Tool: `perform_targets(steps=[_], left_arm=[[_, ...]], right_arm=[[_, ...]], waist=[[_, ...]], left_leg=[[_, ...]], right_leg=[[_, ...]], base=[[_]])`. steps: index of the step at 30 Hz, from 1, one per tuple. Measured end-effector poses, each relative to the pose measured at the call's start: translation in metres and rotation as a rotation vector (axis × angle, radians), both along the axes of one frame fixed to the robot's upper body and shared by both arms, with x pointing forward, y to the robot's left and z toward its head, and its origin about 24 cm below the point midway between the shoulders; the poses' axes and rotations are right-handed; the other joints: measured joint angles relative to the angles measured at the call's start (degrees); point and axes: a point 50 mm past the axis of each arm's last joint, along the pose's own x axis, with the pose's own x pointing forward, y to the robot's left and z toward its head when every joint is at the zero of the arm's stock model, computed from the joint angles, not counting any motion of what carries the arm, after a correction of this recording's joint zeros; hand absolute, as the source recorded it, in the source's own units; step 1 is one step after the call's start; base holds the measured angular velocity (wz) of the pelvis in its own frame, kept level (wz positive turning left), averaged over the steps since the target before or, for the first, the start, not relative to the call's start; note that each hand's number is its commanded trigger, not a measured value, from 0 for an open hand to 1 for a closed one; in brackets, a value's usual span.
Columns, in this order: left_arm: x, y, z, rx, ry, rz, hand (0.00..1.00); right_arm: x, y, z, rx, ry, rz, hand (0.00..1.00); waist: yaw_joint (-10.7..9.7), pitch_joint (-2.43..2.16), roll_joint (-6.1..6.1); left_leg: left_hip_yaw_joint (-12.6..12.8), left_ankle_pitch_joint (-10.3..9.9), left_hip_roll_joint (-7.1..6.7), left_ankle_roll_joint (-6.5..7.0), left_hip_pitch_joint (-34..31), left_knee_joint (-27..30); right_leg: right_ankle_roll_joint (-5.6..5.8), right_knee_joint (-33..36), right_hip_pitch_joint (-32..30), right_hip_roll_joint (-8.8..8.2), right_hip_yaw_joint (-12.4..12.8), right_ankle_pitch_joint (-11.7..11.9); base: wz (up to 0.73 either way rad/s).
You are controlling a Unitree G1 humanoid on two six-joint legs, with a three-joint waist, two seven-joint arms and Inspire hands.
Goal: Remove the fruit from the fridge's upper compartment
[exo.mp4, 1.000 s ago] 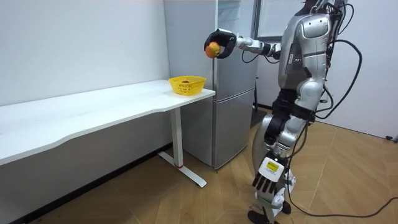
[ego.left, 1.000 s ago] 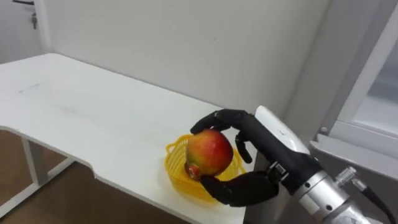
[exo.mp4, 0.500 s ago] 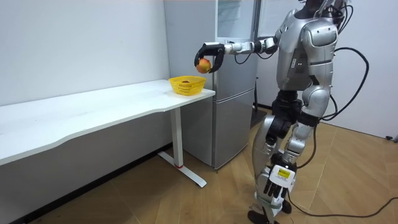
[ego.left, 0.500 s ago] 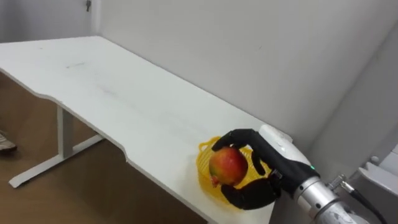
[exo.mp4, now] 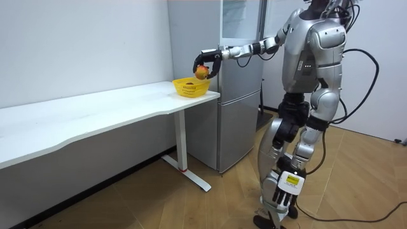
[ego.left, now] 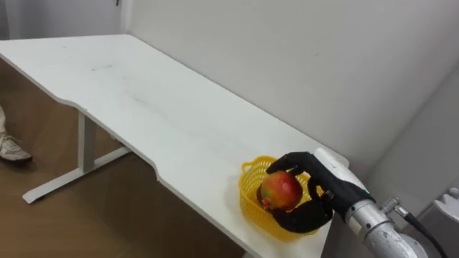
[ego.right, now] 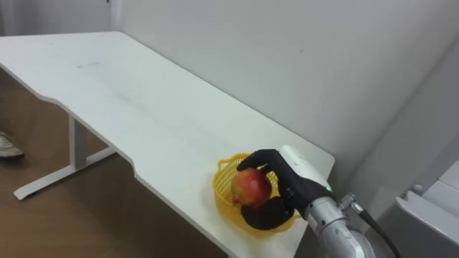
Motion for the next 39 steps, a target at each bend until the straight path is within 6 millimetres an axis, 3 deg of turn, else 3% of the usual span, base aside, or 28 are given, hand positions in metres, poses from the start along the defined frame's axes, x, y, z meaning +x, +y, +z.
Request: perform_targets(steps=[4, 9, 16, 17, 18, 19, 33, 39], left_arm=[[-0.002, 0.001, 0.0, -0.001, 0.015, 0.005, 0.0], [-0.004, 0.002, 0.002, 0.001, 0.015, 0.002, 0.0], [-0.006, 0.003, 0.002, 0.007, 0.021, 0.005, 0.0], [-0.006, 0.003, 0.002, 0.009, 0.024, 0.007, 0.0], [-0.006, 0.003, 0.002, 0.009, 0.023, 0.006, 0.0], [-0.006, 0.003, 0.003, 0.01, 0.022, 0.006, 0.0], [-0.022, 0.004, 0.003, 0.033, 0.061, 0.023, 0.0], [-0.024, 0.004, 0.003, 0.037, 0.069, 0.021, 0.0]], right_arm=[[0.001, -0.007, -0.005, -0.004, 0.03, -0.035, 1.0], [0.001, -0.016, -0.002, 0.026, 0.024, -0.068, 1.0], [0.001, -0.023, 0.0, 0.053, 0.012, -0.103, 1.0], [0.001, -0.023, 0.0, 0.054, 0.013, -0.107, 0.96], [0.001, -0.023, 0.0, 0.056, 0.017, -0.111, 0.72], [0.001, -0.023, 0.0, 0.056, 0.018, -0.112, 0.01], [0.001, -0.024, 0.004, 0.062, -0.007, -0.15, 0.0], [0.001, -0.024, 0.004, 0.064, -0.009, -0.146, 0.0]], waist=[[0.48, 0.29, 0.42], [0.6, -0.01, 0.59], [0.58, -0.02, 0.75], [0.57, 0.02, 0.79], [0.58, 0.17, 1.0], [0.6, 0.07, 0.91], [-0.13, -0.62, 0.61], [-0.12, -0.54, 0.73]], left_leg=[[-0.1, 0.0, -0.08, 0.0, -0.21, -0.07], [-0.13, 0.01, -0.27, -0.02, -0.78, -0.09], [-0.14, 0.04, -0.25, -0.03, 0.34, -0.15], [-0.14, 0.04, -0.25, -0.02, 0.66, -0.19], [0.0, 0.04, -0.15, -0.03, 1.1, -0.52], [0.07, 0.04, -0.13, -0.03, 1.23, -0.74], [0.01, 0.04, -0.17, -0.02, 3.24, -1.91], [-0.01, 0.03, -0.2, -0.01, 4.07, -2.3]], right_leg=[[0.0, -0.02, -0.22, 0.07, 0.11, 0.0], [0.0, -0.03, -0.82, 0.17, 0.16, 0.0], [0.0, -0.05, -0.15, 0.21, 0.65, 0.0], [0.0, -0.1, 0.17, 0.23, 0.89, 0.0], [0.0, -0.08, 0.38, 0.24, 1.39, 0.0], [0.0, -0.08, 0.37, 0.27, 1.72, 0.0], [0.0, -0.06, 1.97, 0.25, 1.87, 0.0], [0.04, 0.06, 2.69, 0.19, 1.86, -0.03]], base=[[0.0], [0.0], [0.0], [0.0], [0.0], [-0.03], [0.0], [-0.01]])
